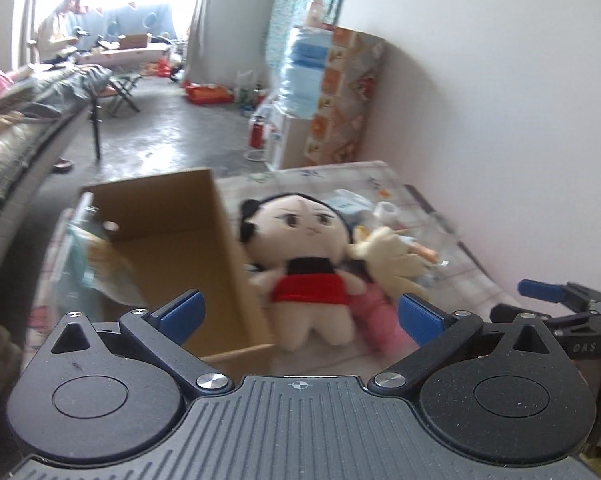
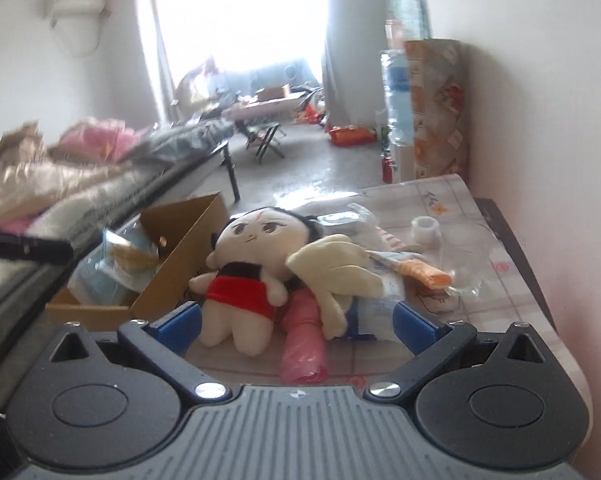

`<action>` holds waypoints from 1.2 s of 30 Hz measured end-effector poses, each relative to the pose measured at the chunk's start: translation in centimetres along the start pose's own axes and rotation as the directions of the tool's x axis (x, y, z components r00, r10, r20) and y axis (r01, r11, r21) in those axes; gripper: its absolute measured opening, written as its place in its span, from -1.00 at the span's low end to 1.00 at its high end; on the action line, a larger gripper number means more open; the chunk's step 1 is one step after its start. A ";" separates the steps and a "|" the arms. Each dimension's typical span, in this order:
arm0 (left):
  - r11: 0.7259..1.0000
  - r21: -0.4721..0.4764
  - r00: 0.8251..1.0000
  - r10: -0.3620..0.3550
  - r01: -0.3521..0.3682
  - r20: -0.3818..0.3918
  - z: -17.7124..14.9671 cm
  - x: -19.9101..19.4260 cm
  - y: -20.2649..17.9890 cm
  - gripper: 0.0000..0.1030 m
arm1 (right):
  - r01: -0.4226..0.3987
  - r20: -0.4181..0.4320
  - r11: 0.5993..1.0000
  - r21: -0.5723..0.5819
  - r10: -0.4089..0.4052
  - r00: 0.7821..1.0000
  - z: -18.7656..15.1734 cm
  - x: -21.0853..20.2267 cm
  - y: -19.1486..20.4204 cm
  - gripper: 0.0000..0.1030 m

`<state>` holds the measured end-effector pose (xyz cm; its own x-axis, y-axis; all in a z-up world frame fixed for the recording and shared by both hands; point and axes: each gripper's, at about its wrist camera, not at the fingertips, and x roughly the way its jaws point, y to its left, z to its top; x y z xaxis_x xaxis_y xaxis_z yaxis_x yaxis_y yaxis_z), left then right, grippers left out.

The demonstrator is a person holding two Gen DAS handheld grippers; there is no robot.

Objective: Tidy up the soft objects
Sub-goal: 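Move both tools back toward the plush toys on the table, then grasp the cream plush toy with the left tool while the right tool grasps the pink rolled bag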

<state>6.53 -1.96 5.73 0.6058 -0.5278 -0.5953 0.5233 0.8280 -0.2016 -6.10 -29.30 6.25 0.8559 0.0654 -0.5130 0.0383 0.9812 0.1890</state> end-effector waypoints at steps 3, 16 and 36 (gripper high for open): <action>0.999 0.014 0.999 -0.049 0.049 0.000 -0.4 1.9 -2.3 1.00 | 0.030 0.039 0.997 0.072 -0.033 0.999 -0.6 -0.3 -2.9 1.00; 0.996 0.037 0.996 -0.075 0.077 -0.055 0.9 14.2 -8.6 0.88 | 0.061 0.087 0.975 0.215 -0.081 0.993 -1.6 4.4 -9.0 0.67; 0.988 -0.119 0.981 0.079 -0.101 -0.175 1.6 24.0 -11.0 0.23 | 0.025 0.085 0.935 0.354 -0.058 0.995 -4.5 6.6 -13.7 0.64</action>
<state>16.24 -24.06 -5.03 0.5310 -0.4195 -0.7363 0.3844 0.8936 -0.2319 -3.30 -41.52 -3.47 0.8930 -0.0077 -0.4500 0.2394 0.8549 0.4603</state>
